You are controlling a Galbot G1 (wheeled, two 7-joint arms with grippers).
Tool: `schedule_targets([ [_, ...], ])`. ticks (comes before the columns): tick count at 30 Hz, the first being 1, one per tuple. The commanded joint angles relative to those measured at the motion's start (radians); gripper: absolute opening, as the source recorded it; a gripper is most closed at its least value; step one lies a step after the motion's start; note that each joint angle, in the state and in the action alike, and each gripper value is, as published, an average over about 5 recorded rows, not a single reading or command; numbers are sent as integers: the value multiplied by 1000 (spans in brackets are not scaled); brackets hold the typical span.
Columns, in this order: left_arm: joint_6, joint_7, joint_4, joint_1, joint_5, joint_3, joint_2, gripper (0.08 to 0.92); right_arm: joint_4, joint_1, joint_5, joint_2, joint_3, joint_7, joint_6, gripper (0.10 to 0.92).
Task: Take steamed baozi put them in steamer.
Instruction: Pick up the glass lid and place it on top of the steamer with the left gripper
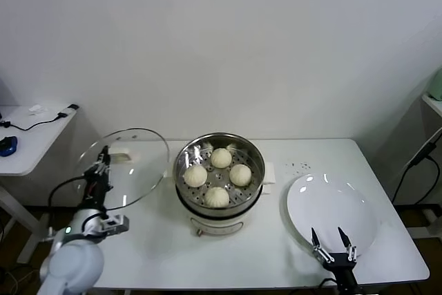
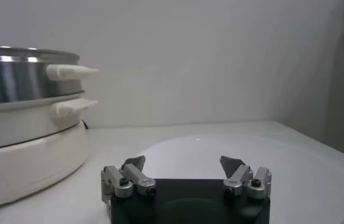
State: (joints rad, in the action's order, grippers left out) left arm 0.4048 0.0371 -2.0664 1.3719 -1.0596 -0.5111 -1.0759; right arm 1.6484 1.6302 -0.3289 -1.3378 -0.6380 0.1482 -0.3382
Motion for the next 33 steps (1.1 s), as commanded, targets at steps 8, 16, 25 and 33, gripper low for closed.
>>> schedule_targets([
  [8,266,223,-71,-197,-339,465,-229,139,-4,9,45,-2,-9,-40,-7,823],
  [16,261,213,21,-234,-466,566,-345,139,-5,15,40,-2,-17,-45,-15,823],
  [25,262,204,115,-255,-529,609,-447,139,-19,20,22,5,-23,-47,-31,823],
  [33,259,174,198,-268,-572,617,-498,139,-26,20,13,9,-24,-49,-47,823],
])
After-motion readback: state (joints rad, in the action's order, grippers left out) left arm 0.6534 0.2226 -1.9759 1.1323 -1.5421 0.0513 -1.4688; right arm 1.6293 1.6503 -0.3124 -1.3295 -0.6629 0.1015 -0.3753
